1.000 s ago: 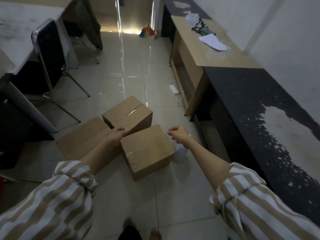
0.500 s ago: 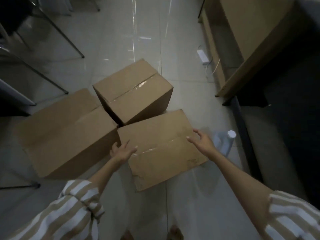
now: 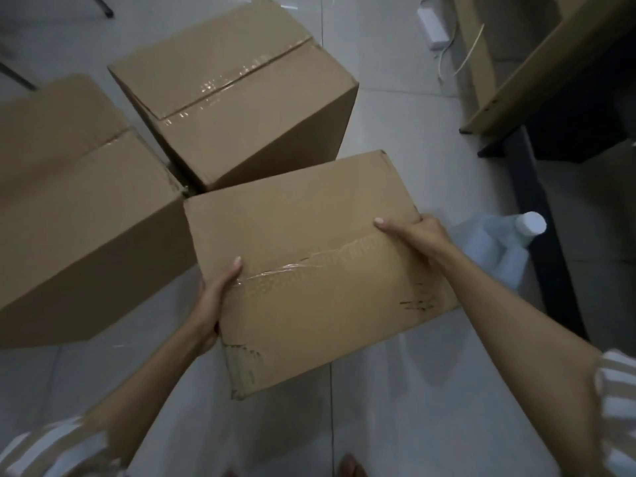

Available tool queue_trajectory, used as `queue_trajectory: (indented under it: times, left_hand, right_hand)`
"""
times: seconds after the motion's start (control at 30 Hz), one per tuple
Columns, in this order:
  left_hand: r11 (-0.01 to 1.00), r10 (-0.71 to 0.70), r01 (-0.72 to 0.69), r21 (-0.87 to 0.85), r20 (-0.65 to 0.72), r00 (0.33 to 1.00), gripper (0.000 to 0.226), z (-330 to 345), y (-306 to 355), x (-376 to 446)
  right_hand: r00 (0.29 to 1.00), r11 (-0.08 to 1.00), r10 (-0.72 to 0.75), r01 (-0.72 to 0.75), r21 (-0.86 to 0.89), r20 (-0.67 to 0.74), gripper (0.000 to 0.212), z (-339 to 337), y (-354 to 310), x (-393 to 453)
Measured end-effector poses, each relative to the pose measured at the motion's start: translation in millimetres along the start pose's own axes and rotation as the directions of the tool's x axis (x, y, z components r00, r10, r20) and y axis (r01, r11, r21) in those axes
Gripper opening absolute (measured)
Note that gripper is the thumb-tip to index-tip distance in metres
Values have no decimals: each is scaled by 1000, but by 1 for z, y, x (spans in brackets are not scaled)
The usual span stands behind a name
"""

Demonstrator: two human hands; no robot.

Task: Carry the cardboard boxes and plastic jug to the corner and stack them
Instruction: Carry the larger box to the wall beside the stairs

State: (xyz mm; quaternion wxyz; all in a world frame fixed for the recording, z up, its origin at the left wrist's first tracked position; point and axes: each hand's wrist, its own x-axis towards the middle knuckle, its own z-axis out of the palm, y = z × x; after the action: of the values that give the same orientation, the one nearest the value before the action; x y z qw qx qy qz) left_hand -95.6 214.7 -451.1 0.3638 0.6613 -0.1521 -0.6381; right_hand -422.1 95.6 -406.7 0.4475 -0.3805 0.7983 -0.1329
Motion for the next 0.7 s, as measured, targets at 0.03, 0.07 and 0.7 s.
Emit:
queue_trajectory:
  times: [0.03,0.07,0.7]
  left_hand:
    - [1000,-22,22,-12,22,1000,71,1,6,-5]
    - [999,-32,33,-5,39,999,62,3,14,-11]
    - [963,96,-137,232,179,979,42,64,362,-340]
  right_hand:
    - [1000,1000,12,-12,28,1,98,-1,-1,-6]
    - [1000,998,21,-21,58,-1,99,-4,-2,-14]
    - [998,964,-26,40,264,-57,119,-285,-211,-307]
